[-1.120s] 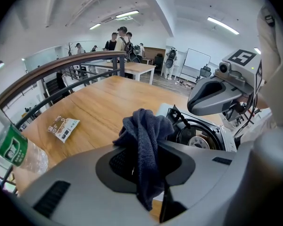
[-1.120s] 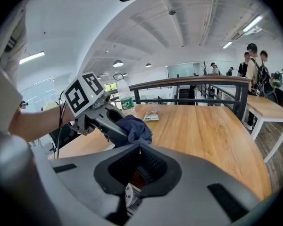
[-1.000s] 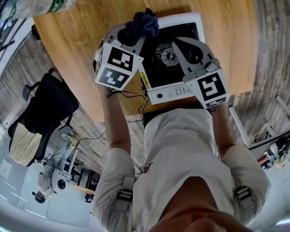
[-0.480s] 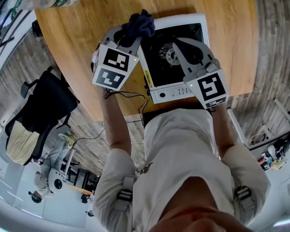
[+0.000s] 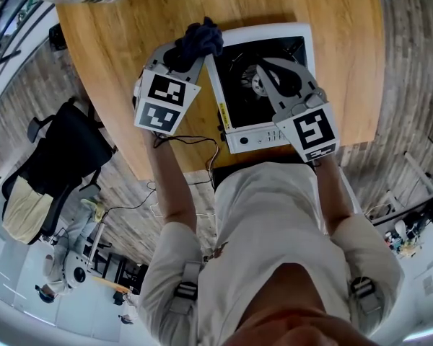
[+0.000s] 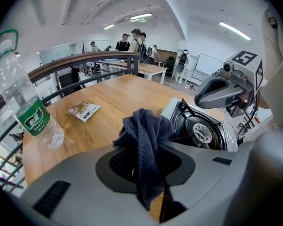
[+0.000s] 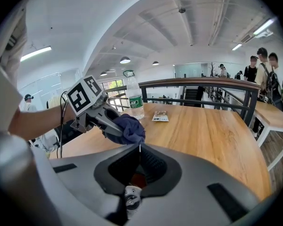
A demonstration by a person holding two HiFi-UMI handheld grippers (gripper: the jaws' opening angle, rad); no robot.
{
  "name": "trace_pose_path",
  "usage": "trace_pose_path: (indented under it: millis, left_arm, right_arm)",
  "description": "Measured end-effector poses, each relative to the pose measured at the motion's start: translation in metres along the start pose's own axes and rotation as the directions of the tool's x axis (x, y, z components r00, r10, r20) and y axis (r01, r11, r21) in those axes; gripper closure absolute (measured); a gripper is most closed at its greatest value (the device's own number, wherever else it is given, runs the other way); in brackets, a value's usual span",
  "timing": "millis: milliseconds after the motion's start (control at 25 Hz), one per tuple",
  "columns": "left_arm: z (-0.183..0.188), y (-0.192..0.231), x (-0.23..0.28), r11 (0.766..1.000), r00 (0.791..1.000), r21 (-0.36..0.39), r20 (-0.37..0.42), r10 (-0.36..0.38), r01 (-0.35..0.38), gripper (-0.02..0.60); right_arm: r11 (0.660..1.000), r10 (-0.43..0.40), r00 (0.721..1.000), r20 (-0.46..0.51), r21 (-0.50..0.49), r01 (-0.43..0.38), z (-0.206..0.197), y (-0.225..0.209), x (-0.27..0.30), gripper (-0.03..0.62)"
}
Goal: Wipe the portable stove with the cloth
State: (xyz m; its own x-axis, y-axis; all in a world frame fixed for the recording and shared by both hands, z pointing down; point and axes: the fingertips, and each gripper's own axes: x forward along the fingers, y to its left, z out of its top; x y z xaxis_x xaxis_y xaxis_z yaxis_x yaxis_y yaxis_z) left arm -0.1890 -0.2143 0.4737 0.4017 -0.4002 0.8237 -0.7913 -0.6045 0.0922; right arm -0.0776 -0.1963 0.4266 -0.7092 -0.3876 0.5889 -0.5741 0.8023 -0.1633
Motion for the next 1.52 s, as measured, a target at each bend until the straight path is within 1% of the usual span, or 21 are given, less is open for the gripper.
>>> trace_pose_path:
  millis: [160,320,480,680,920,1160,1360,1520]
  left_arm:
    - [-0.006,0.006,-0.01,0.999,0.999,-0.021,0.024,0.028,-0.027,0.472]
    - [-0.007,0.008,-0.022,0.997,0.995,-0.063,0.085,0.048,-0.043,0.472]
    - [-0.004,0.005,-0.037,0.993,0.986,-0.1,0.151,0.074,-0.059,0.472]
    - [0.0,0.001,-0.059,0.989,0.969,-0.115,0.22,0.112,-0.088,0.472]
    - [0.011,-0.009,-0.094,0.983,0.931,-0.119,0.322,0.171,-0.14,0.472]
    - [0.015,-0.024,-0.132,0.977,0.896,-0.128,0.395,0.206,-0.168,0.472]
    - [0.019,-0.038,-0.168,0.969,0.854,-0.138,0.459,0.244,-0.203,0.472]
    - [0.014,-0.048,-0.197,0.96,0.819,-0.16,0.501,0.279,-0.229,0.472]
  right_arm:
    - [1.0,0.006,1.0,0.0,-0.017,-0.006,0.004,0.007,0.002,0.572]
    - [0.999,0.008,1.0,0.01,-0.036,-0.008,0.01,0.015,0.0,0.572]
    - [0.999,0.001,1.0,0.021,-0.048,0.0,0.014,0.021,-0.007,0.572]
    - [0.998,-0.015,0.999,0.044,-0.063,0.017,0.023,0.029,-0.017,0.572]
    - [0.994,-0.037,0.995,0.092,-0.096,0.046,0.04,0.042,-0.033,0.572]
    - [0.988,-0.06,0.985,0.159,-0.133,0.082,0.064,0.054,-0.052,0.572]
    - [0.981,-0.07,0.977,0.202,-0.162,0.104,0.078,0.071,-0.073,0.572]
    - [0.977,-0.078,0.969,0.236,-0.175,0.122,0.084,0.087,-0.087,0.572]
